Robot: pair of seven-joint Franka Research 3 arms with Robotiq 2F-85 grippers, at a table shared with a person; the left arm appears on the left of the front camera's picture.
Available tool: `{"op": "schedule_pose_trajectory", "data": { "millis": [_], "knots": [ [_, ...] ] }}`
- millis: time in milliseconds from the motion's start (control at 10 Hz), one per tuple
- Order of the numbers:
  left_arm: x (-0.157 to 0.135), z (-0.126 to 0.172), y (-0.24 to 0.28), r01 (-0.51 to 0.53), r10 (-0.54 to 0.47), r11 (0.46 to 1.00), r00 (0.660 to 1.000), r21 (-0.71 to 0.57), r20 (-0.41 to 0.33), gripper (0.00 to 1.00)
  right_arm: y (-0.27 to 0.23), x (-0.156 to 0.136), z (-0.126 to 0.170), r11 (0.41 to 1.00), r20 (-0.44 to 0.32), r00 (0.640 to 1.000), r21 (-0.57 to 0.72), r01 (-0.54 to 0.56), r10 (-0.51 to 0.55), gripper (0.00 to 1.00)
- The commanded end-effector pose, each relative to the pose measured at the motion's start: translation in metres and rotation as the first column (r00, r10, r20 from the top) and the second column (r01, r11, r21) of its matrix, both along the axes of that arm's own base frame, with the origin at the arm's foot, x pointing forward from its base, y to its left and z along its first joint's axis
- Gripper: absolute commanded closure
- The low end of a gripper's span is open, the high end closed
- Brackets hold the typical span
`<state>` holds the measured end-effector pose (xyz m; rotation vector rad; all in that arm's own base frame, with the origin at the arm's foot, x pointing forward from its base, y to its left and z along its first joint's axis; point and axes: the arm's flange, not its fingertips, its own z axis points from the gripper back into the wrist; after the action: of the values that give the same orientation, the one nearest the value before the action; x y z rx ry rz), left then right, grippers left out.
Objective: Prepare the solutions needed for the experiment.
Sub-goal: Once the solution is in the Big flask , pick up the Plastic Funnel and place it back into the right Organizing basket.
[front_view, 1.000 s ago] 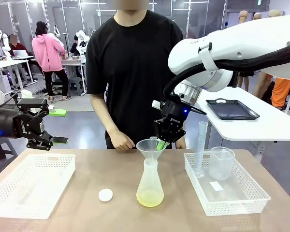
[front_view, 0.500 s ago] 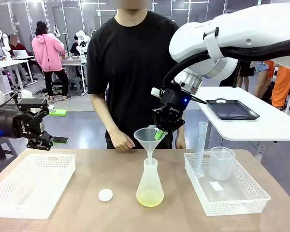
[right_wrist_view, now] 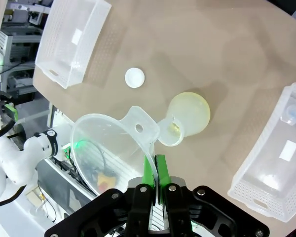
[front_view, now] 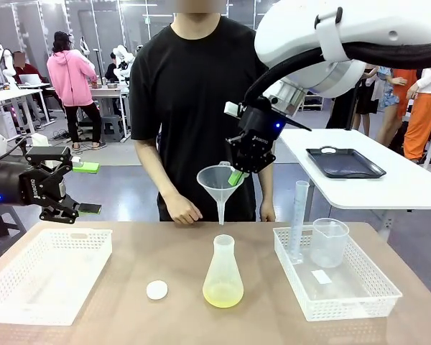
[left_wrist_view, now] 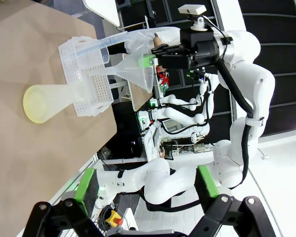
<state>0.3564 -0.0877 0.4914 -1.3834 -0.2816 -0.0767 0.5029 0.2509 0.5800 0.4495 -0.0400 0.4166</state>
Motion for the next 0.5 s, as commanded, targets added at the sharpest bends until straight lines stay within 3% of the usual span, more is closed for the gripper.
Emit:
{"op": "schedule_pose_trajectory", "data": {
  "millis": [0,400],
  "knots": [
    [0.000,0.002,-0.001,-0.007,0.007,1.000,1.000,0.000,0.007,0.00,0.003,-0.006,0.012,0.999,0.049,0.998,-0.027,0.044,-0.043,1.00],
    [0.000,0.002,-0.001,-0.007,0.007,1.000,1.000,0.000,0.007,0.00,0.004,-0.021,0.032,0.994,0.075,0.994,-0.059,0.090,-0.085,1.00]
  ]
}}
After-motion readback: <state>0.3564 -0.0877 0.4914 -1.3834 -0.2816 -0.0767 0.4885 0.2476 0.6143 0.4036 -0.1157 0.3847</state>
